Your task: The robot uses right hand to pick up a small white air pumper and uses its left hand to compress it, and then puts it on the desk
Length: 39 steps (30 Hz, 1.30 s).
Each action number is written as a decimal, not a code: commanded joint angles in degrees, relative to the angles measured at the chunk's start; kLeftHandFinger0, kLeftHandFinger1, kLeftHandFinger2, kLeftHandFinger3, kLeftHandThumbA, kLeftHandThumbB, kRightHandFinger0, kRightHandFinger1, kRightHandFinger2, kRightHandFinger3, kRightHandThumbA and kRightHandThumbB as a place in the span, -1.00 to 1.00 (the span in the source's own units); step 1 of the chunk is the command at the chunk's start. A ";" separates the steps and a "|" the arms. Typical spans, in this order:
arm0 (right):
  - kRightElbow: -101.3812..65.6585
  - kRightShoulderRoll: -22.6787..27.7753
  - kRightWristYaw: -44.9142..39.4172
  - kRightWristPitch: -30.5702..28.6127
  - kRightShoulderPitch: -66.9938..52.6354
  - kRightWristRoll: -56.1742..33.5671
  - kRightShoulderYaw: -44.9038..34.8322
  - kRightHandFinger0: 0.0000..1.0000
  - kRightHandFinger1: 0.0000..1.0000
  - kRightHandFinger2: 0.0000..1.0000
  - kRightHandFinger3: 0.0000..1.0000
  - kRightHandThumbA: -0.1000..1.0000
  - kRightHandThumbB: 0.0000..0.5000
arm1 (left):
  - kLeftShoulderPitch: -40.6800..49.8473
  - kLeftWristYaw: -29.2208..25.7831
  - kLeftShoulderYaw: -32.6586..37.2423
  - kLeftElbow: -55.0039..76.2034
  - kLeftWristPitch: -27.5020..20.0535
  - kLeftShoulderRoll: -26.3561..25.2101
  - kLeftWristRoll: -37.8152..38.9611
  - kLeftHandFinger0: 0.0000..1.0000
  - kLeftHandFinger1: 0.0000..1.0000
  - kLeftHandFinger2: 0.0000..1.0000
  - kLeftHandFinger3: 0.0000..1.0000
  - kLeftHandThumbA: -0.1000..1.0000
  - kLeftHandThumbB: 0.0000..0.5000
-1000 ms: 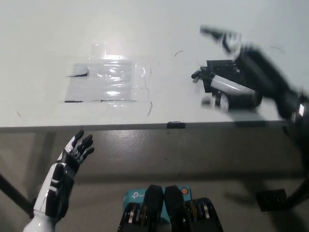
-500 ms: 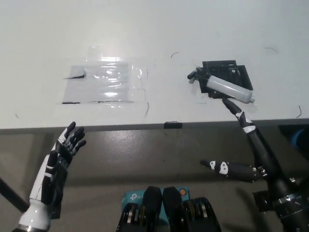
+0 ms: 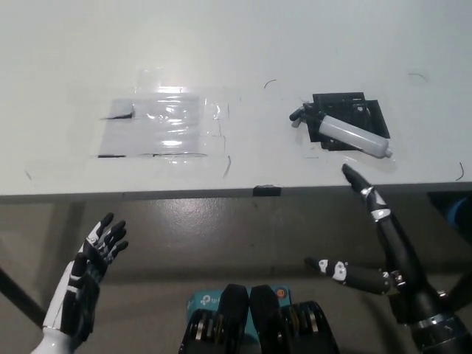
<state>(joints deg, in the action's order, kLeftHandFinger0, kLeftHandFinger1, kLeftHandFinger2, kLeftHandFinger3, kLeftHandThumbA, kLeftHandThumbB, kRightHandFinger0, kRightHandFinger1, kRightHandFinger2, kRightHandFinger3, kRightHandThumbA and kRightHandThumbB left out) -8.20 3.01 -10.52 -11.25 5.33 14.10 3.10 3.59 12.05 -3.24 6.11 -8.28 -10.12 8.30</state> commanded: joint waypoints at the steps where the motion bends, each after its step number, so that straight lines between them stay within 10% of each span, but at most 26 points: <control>1: 1.33 -0.63 1.06 -2.81 -0.35 -0.65 2.20 1.00 1.00 1.00 1.00 1.00 0.32 | -0.22 0.00 -0.55 -0.68 -2.91 -1.11 -0.23 1.00 1.00 1.00 1.00 1.00 -0.61; 39: 23.61 0.01 7.58 -12.83 5.06 -1.01 3.53 1.00 1.00 1.00 1.00 1.00 -0.25 | -3.64 -0.40 -0.74 -5.75 -2.76 -1.78 -1.83 1.00 1.00 1.00 1.00 1.00 -0.76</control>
